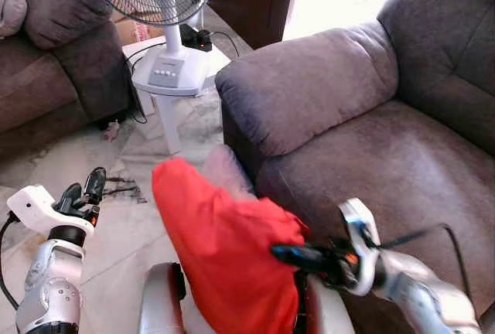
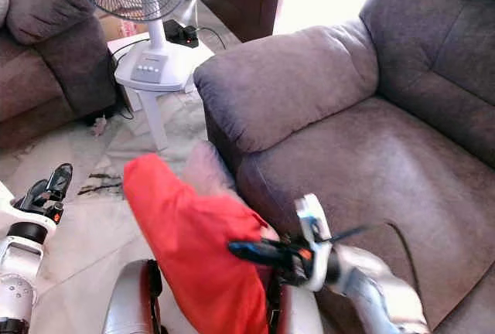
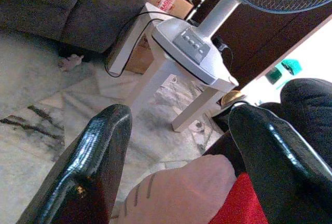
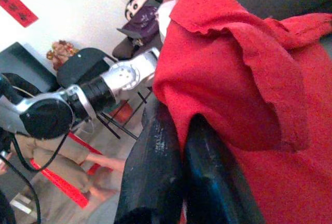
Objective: Move the pillow to the sofa from floor
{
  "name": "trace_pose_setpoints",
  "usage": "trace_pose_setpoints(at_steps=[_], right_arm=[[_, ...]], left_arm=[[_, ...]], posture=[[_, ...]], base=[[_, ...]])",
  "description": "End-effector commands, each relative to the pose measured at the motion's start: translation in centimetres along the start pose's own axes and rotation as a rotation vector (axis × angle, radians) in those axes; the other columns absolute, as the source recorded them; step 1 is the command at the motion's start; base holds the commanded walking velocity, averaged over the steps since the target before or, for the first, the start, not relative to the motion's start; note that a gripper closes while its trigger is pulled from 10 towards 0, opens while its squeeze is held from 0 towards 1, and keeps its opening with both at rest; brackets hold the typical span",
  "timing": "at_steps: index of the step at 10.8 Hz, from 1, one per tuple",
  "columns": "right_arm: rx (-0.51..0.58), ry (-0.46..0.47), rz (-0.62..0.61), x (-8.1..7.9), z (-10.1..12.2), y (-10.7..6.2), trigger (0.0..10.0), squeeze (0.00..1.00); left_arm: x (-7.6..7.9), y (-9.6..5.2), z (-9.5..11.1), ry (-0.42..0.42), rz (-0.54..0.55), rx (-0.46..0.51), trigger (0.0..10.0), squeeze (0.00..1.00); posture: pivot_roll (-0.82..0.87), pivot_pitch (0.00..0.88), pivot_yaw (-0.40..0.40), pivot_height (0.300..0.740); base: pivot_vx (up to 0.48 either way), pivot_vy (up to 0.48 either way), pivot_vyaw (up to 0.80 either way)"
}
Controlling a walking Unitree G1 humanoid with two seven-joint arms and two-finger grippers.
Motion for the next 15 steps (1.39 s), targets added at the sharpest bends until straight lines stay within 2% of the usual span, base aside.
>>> trace_pose_setpoints(at_steps=[1,2,3,4,5,6,7,8,9,10,11,13,14,15], right_arm=[[0.001,-0.115,-0.111,1.6,1.1,0.0,10.0,0.0],[-0.028,-0.195,-0.316,4.5,1.4,0.0,10.0,0.0],[-0.013,-0.296,-0.526,7.3,2.9,0.3,10.0,0.0],[0.028,-0.314,-0.603,8.2,4.1,0.9,10.0,0.0],[0.064,-0.291,-0.724,9.3,4.5,1.1,10.0,0.0],[0.041,-0.312,-0.807,10.0,3.9,0.8,10.0,0.0],[-0.003,-0.283,-0.972,11.5,2.4,-0.5,10.0,0.0],[-0.04,-0.27,-1.035,12.1,1.2,-1.0,10.0,0.0],[-0.097,-0.294,-1.096,12.6,0.0,-1.1,10.0,0.0],[-0.092,-0.27,-1.168,12.9,-0.3,-1.6,10.0,0.0],[-0.098,-0.254,-1.203,13.2,-0.8,-2.1,10.0,0.0],[-0.126,-0.275,-1.256,13.2,-1.9,-2.2,10.0,0.0],[-0.12,-0.276,-1.262,13.2,-2.3,-2.0,10.0,0.0],[-0.098,-0.273,-1.266,13.1,-2.4,-1.6,10.0,0.0]], left_arm=[[0.1,0.1,-0.5,0.031,0.001,-0.023,10.0,0.0],[0.2,0.2,-0.3,0.028,0.007,-0.004,10.0,0.0],[0.4,0.3,0.3,0.042,0.03,0.039,10.0,0.0],[0.9,0.1,0.5,0.129,0.063,0.069,10.0,0.0],[2.3,-0.3,-0.7,0.249,0.058,0.056,10.0,0.0],[3.6,-0.8,-2.2,0.347,0.02,0.027,10.0,0.0],[4.1,-1.4,-4.1,0.365,0.012,-0.003,10.0,0.0],[4.1,-1.6,-5.2,0.337,0.009,-0.029,10.0,0.0],[4.3,-1.6,-6.0,0.343,0.003,-0.048,10.0,0.0],[4.2,-1.7,-6.6,0.391,0.002,-0.067,10.0,0.0],[3.9,-2.0,-6.6,0.414,0.027,-0.056,10.0,0.0],[3.0,-2.8,-6.3,0.491,0.032,-0.048,10.0,0.0],[2.6,-2.8,-5.9,0.479,0.052,-0.025,10.0,0.0],[2.4,-2.5,-5.7,0.505,0.054,-0.029,10.0,0.0]], posture=[[0.12,0.146,-0.082,0.537],[0.12,0.145,-0.081,0.537],[0.13,0.14,-0.078,0.537],[0.14,0.135,-0.076,0.537],[0.14,0.133,-0.075,0.537],[0.14,0.135,-0.073,0.537],[0.14,0.135,-0.072,0.537],[0.14,0.136,-0.072,0.537],[0.14,0.137,-0.069,0.537],[0.14,0.141,-0.068,0.537],[0.13,0.142,-0.075,0.537],[0.11,0.126,-0.034,0.537],[0.1,0.115,-0.017,0.537],[0.1,0.11,0.002,0.537]], base=[[0.0,0.0,0.0],[0.0,0.0,0.0],[0.0,0.0,0.0],[0.0,0.0,0.0],[0.0,0.0,0.0],[0.0,0.0,0.0],[0.0,0.0,0.0],[0.0,0.0,0.0],[0.0,0.0,0.0],[0.0,0.0,0.0],[0.0,0.0,0.0],[0.0,0.0,0.0],[0.0,0.0,0.0],[0.0,0.0,0.0]])
Point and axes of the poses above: a point about 5 cm out from each wrist's last joint towards the gripper, its own y axis pointing out of the wrist towards the gripper, its own z axis along the axis of the wrist's last joint, x = y × z, the point moved 3 cm from there along y, pointing out of the wrist towards the gripper, and after that the axes turned 9 degrees about -y, right-handed, at the moved point
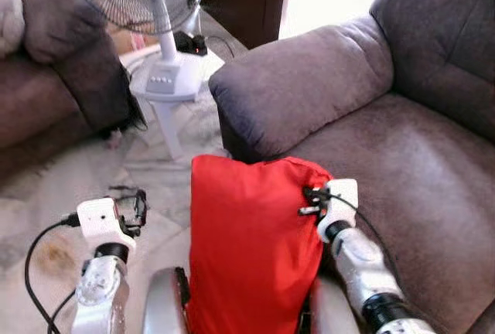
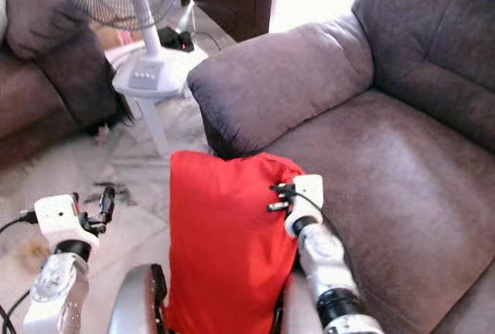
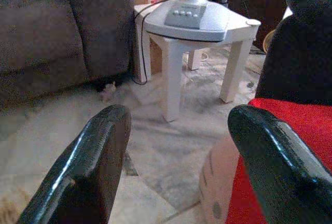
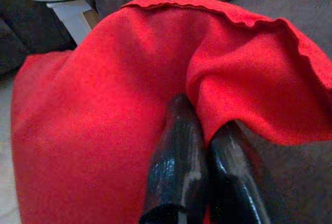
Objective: Move the pillow to the sofa from floor
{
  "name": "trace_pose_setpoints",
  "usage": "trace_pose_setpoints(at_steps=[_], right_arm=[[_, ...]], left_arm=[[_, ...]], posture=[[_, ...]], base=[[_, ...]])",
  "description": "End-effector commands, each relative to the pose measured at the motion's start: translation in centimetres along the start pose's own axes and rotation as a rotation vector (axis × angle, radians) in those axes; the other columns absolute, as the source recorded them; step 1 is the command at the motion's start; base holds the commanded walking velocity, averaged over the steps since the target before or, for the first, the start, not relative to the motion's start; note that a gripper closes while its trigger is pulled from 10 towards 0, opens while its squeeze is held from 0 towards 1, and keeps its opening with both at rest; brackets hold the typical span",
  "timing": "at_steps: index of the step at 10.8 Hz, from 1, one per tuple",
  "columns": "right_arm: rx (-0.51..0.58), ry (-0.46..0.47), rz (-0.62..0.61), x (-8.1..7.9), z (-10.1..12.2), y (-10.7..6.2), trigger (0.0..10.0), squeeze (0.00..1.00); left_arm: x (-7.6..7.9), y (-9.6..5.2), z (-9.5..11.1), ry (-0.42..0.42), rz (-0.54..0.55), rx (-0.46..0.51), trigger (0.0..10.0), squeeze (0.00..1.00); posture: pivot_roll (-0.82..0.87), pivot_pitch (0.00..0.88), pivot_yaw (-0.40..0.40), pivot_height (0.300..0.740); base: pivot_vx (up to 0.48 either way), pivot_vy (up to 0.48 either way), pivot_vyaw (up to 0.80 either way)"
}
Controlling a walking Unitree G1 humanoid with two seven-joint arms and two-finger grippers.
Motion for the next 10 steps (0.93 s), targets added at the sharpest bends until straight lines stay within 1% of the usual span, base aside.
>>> trace_pose_setpoints(at_steps=[1,2,4,5,6,8,10], right_arm=[[0.007,0.011,-0.01,0.0,0.0,0.0,10.0,0.0],[0.016,0.0,-0.005,-0.4,0.1,0.2,10.0,0.0],[0.031,-0.002,-0.008,-0.5,0.3,0.4,10.0,0.0],[0.04,0.0,-0.008,-0.6,0.6,0.6,10.0,0.0],[0.055,0.0,-0.01,-0.6,0.9,0.6,10.0,0.0],[0.068,0.002,0.011,-1.4,1.1,0.9,10.0,0.0],[0.072,0.001,0.011,-1.3,1.3,0.9,10.0,0.0]], left_arm=[[-0.3,0.1,0.0,0.013,-0.003,-0.003,10.0,0.0],[-0.1,0.3,0.2,0.035,-0.025,0.003,10.0,0.0],[0.3,0.6,0.4,0.052,-0.042,0.016,10.0,0.0],[0.4,0.7,0.5,0.055,-0.046,0.016,10.0,0.0],[0.3,0.8,0.6,0.059,-0.044,0.02,10.0,0.0],[-0.2,0.7,0.9,0.067,-0.026,0.035,10.0,0.0],[0.0,0.6,0.7,0.069,-0.024,0.035,10.0,0.0]], posture=[[0.1,0.106,0.015,0.537],[0.1,0.1,0.019,0.537],[0.11,0.099,0.022,0.537],[0.12,0.116,0.025,0.537],[0.13,0.113,0.02,0.537],[0.15,0.123,0.011,0.537],[0.15,0.127,-0.001,0.537]], base=[[0.0,0.0,0.0],[0.0,0.0,0.0],[0.0,0.0,0.0],[0.0,0.0,0.0],[0.0,0.0,0.0],[0.0,0.0,0.0],[0.0,0.0,0.0]])
Point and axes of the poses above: a point about 5 cm out from each wrist's last joint towards the gripper, its own y axis pointing out of the wrist towards the gripper, its own z axis along the axis of the wrist's last joint, x = y × z, the point moved 3 cm from there along y, pointing out of the wrist towards the gripper, and after that the axes turned 9 degrees about -y, right-handed, at the moved point
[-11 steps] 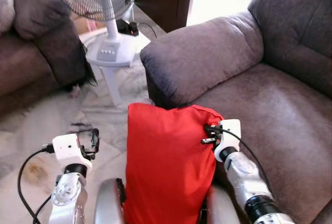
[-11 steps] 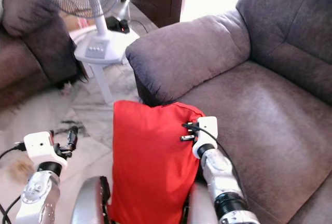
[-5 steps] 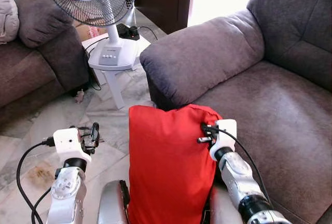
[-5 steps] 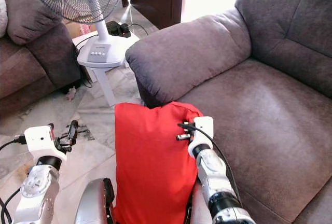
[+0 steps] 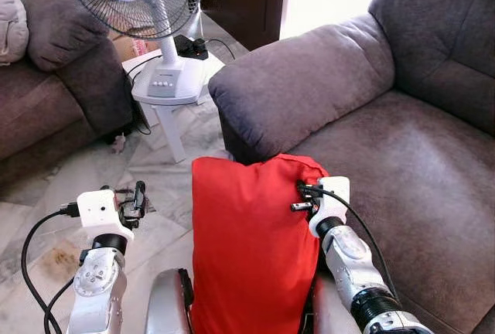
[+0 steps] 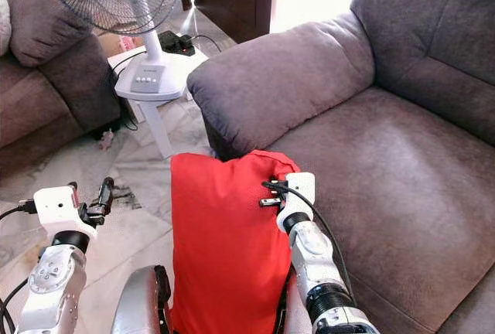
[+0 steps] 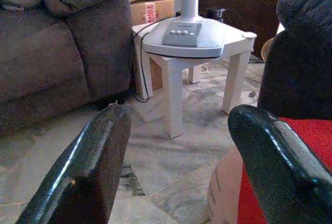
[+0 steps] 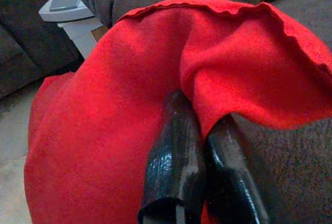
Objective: Move the pillow to the sofa from floor
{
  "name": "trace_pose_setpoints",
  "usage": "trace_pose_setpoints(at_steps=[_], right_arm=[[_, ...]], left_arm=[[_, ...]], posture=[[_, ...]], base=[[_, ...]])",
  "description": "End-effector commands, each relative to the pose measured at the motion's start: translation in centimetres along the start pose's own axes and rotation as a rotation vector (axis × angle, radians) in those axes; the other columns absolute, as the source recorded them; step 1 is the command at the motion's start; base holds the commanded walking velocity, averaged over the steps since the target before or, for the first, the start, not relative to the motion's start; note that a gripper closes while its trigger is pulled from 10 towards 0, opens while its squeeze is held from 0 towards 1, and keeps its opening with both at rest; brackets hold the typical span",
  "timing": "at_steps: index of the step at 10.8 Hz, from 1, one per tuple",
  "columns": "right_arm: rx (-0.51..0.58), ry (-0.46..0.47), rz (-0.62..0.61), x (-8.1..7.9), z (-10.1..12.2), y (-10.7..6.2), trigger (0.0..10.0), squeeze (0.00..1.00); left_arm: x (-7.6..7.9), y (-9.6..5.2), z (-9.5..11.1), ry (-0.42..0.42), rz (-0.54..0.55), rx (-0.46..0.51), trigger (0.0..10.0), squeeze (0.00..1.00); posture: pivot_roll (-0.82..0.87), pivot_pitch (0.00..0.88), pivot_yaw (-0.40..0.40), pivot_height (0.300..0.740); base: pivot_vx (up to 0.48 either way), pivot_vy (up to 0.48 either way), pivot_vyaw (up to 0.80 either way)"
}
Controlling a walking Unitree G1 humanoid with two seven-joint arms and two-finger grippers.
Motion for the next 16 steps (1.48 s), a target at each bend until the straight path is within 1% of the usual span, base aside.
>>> trace_pose_setpoints(at_steps=[1,3,6,7,8,10,12,13,16], right_arm=[[0.02,-0.005,0.003,0.0,0.6,0.3,10.0,0.0],[0.032,0.001,-0.008,0.2,0.9,0.4,10.0,0.0],[0.036,0.004,-0.002,0.0,0.8,0.3,10.0,0.0],[0.051,-0.016,-0.003,0.0,1.0,0.3,10.0,0.0],[0.066,-0.015,0.019,-0.3,1.2,0.3,10.0,0.0],[0.069,-0.044,0.034,-0.7,1.3,0.4,10.0,0.0],[0.076,-0.05,0.044,-0.8,1.4,0.4,10.0,0.0],[0.082,-0.066,0.054,-0.9,1.4,0.3,10.0,0.0],[0.083,-0.068,0.059,-1.0,1.4,0.4,10.0,0.0]], left_arm=[[0.1,-0.2,-0.4,0.022,-0.006,-0.013,10.0,0.0],[0.0,-0.2,-0.7,0.034,-0.006,-0.022,10.0,0.0],[0.0,-0.2,-0.3,0.032,-0.005,-0.011,10.0,0.0],[0.1,-0.1,-0.3,0.031,-0.006,-0.008,10.0,0.0],[0.3,-0.1,-0.4,0.033,-0.012,-0.01,10.0,0.0],[0.4,-0.2,-0.6,0.048,-0.026,-0.017,10.0,0.0],[0.4,-0.3,-0.5,0.043,-0.022,-0.014,10.0,0.0],[0.5,-0.3,-0.5,0.044,-0.024,-0.013,10.0,0.0],[0.7,0.0,-0.5,0.046,-0.032,-0.011,10.0,0.0]], posture=[[0.15,0.13,-0.003,0.537],[0.15,0.136,-0.006,0.537],[0.16,0.135,-0.003,0.537],[0.16,0.136,-0.002,0.537],[0.15,0.135,-0.007,0.537],[0.16,0.133,-0.008,0.537],[0.16,0.13,-0.009,0.537],[0.16,0.13,-0.009,0.554],[0.16,0.117,-0.011,0.599]], base=[[0.0,0.0,0.0],[0.0,0.0,0.0],[0.0,0.0,0.0],[0.0,0.0,0.0],[0.0,0.0,0.0],[0.0,0.0,0.0],[0.0,0.0,0.0],[0.0,0.0,0.0],[0.0,0.0,0.0]])
Point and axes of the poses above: a point about 5 cm out from each wrist's last joint towards the gripper, its own y axis pointing out of the wrist towards the gripper, its own z axis along the axis of the wrist's last joint, x = y × z, the point moved 3 cm from there along y, pointing out of the wrist towards the gripper, and after that the axes turned 9 degrees about -y, right-handed, at the moved point
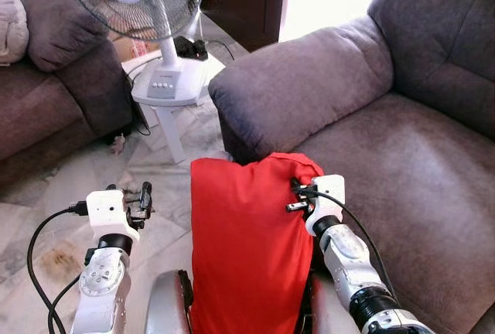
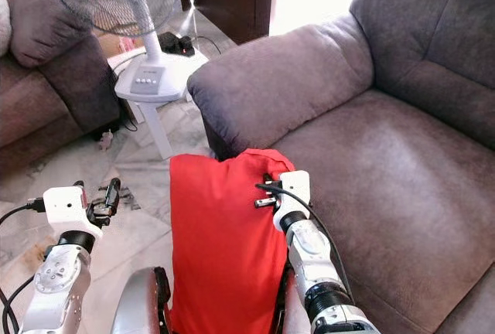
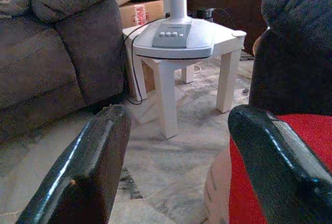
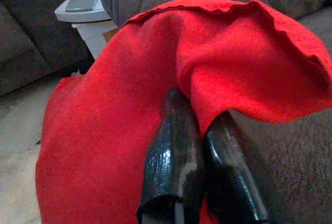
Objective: Move the pillow to the sofa from floor
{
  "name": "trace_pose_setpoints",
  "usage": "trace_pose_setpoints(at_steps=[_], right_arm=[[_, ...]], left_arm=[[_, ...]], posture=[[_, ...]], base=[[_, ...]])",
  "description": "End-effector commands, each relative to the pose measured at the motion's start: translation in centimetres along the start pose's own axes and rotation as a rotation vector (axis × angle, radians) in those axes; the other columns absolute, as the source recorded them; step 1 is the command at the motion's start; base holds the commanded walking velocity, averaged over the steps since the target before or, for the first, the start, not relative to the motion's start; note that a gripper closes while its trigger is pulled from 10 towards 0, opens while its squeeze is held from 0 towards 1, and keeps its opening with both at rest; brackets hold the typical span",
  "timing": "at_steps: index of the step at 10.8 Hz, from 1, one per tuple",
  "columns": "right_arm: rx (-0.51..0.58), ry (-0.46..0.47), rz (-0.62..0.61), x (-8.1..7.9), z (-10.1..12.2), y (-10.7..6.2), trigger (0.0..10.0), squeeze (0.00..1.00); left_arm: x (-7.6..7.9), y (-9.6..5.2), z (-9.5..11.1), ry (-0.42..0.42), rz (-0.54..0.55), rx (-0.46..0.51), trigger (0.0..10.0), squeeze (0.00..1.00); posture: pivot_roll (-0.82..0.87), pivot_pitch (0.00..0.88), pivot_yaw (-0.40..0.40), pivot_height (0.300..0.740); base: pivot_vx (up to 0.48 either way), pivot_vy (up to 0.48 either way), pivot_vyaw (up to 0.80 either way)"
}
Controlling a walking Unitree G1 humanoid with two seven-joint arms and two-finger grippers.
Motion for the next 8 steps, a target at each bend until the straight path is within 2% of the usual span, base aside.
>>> trace_pose_setpoints(at_steps=[1,8], right_arm=[[0.053,-0.017,0.005,-0.12,1.17,0.34,10.0,0.0],[0.057,-0.02,0.005,0.26,1.41,0.45,10.0,0.0]], left_arm=[[-0.12,-0.01,-0.11,0.024,0.001,-0.001,10.0,0.0],[0.05,0.05,0.15,0.028,-0.009,0.008,10.0,0.0]], posture=[[0.16,0.11,-0.012,0.613],[0.16,0.112,-0.018,0.73]], base=[[0.0,0.0,0.0],[0.0,0.0,0.0]])
Point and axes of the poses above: a point about 5 cm out from each wrist's last joint towards the gripper, its own y axis pointing out of the wrist towards the gripper, its own z axis along the axis of the wrist's last joint, x = y × z, the point moved 3 cm from there along y, pointing out of the wrist towards the gripper, and after that the axes turned 9 degrees about -y, right-handed, at the moved point
